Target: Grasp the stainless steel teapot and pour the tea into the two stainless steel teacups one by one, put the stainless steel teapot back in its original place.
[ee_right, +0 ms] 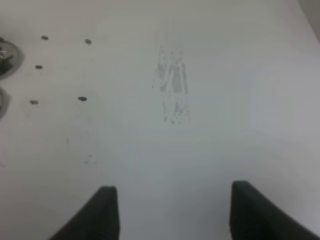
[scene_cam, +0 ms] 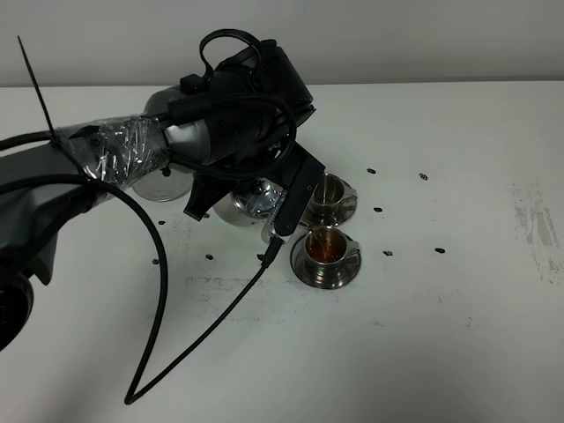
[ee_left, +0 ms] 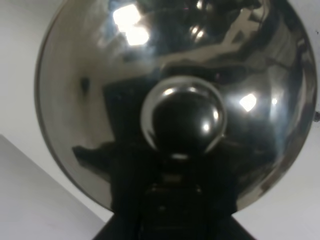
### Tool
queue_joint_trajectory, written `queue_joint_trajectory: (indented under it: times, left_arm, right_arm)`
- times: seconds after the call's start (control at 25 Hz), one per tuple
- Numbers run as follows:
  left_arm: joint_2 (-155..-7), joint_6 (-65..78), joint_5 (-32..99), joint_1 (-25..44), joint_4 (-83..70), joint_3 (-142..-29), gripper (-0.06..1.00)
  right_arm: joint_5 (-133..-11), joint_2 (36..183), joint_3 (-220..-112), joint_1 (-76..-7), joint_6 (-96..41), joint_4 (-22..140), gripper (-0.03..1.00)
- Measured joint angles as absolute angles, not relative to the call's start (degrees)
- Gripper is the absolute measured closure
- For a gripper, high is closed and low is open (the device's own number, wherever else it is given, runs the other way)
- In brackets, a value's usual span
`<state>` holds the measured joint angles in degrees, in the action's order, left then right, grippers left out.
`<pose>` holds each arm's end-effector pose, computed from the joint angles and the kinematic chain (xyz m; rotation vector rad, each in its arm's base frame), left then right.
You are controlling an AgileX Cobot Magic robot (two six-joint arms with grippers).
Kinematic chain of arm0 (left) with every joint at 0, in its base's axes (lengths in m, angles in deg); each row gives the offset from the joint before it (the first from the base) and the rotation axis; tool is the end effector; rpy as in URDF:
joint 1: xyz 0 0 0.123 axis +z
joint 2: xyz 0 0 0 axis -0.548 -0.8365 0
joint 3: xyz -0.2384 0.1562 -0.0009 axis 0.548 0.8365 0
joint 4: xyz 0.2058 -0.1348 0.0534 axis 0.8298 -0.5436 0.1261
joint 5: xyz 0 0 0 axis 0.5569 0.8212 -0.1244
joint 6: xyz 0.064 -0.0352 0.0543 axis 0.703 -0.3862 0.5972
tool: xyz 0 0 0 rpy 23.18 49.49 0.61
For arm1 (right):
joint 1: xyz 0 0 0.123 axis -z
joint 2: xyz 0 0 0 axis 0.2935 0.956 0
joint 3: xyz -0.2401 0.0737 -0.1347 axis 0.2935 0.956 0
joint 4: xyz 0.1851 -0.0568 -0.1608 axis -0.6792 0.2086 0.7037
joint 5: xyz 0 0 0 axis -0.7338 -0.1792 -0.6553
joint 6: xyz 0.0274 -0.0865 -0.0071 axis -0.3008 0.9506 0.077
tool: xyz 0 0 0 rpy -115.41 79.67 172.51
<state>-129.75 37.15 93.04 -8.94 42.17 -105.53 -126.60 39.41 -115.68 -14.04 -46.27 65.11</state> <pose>0.3629 -0.2657 0.2148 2.5666 1.4747 0.8950 -0.0003 0.0030 0.2797 -0.0234 2.1327 -0.0285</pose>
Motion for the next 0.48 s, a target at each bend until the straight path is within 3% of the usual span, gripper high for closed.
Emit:
queue_joint_trajectory:
  times: [0.48]
  left_arm:
    - [-129.7,37.1,93.5,-9.8,44.3,-105.5,0.77]
  right_arm:
    - [-126.6,39.4,-115.7,-14.0,-46.3,65.1,0.49]
